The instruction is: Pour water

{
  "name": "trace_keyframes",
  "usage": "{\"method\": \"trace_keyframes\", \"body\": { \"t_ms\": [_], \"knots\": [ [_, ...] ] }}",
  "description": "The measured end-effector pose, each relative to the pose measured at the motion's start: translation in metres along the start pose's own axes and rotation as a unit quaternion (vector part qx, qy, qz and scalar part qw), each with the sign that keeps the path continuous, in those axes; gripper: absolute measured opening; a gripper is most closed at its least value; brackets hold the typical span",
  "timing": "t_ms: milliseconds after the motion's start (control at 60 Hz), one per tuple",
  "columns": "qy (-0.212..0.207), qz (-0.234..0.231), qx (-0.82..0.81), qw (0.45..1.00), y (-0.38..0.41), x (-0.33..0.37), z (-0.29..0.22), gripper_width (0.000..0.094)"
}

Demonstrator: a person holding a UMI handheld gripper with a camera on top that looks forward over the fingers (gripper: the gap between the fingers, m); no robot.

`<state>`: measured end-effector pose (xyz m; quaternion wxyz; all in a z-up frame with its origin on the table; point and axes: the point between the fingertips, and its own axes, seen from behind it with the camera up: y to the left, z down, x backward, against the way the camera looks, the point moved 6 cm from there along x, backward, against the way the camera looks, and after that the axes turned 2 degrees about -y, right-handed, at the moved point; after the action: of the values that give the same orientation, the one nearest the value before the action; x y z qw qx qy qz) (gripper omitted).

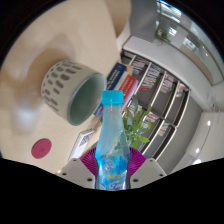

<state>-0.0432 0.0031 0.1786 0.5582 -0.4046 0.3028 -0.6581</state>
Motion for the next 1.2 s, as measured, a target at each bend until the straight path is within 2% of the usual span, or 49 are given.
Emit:
{"method": "trace_keyframes", "body": {
  "t_ms": [117, 217, 300, 433, 450, 550, 583, 617, 683, 700, 817, 833, 1017, 1050, 1200],
  "knots": [
    [-0.011, 0.006, -0.191, 0.981, -0.024, 0.010, 0.009, 0.0347],
    [-0.020, 0.016, -0.369, 0.929, -0.052, 0.022, 0.026, 0.0370],
    [-0.028, 0.037, -0.500, 0.865, -0.068, 0.027, 0.043, 0.0372],
    [-0.058, 0.056, -0.691, 0.718, -0.082, 0.039, 0.076, 0.0372],
    [-0.057, 0.059, -0.711, 0.698, -0.080, 0.030, 0.068, 0.0372],
    [-0.056, 0.054, -0.797, 0.599, -0.047, 0.027, 0.099, 0.0371],
    [-0.047, 0.051, -0.818, 0.571, -0.040, 0.018, 0.087, 0.0372],
    [-0.043, 0.043, -0.830, 0.555, -0.023, 0.019, 0.105, 0.0372],
    [-0.032, 0.026, -0.840, 0.540, 0.007, 0.011, 0.108, 0.0373],
    [-0.028, 0.026, -0.844, 0.536, 0.012, 0.000, 0.084, 0.0372],
    [-0.017, -0.004, -0.848, 0.530, 0.056, -0.005, 0.093, 0.0372],
    [-0.015, -0.005, -0.848, 0.529, 0.061, -0.011, 0.081, 0.0373],
    [-0.004, -0.029, -0.852, 0.522, 0.112, -0.021, 0.069, 0.0374],
    [-0.015, -0.012, -0.856, 0.516, 0.109, -0.019, 0.072, 0.0375],
    [-0.011, -0.004, -0.869, 0.495, 0.115, -0.017, 0.071, 0.0389]
  ]
}}
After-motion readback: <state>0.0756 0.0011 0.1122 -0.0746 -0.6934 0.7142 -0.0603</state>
